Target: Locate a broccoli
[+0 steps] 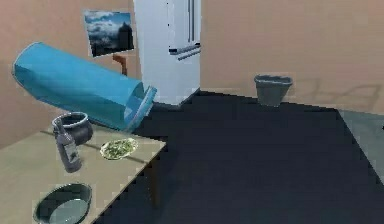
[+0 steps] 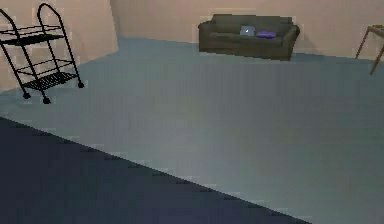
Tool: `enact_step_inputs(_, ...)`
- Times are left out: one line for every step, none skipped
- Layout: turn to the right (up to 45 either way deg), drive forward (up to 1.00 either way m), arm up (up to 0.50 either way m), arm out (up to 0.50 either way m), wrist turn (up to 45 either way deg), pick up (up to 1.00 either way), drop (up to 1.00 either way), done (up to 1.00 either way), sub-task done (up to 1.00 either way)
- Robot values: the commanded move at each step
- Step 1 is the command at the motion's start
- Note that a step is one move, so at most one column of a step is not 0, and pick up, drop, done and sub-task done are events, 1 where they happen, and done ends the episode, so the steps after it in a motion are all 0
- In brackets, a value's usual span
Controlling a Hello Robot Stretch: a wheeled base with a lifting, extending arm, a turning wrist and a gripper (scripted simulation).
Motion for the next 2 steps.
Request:
enact_step_inputs(-27.0,0.0,0.0,0.0,0.0,0.0,0.0,0.0,0.0)
enact_step_inputs(0.0,0.0,0.0,0.0,0.0,0.0,0.0,1.0,0.0)
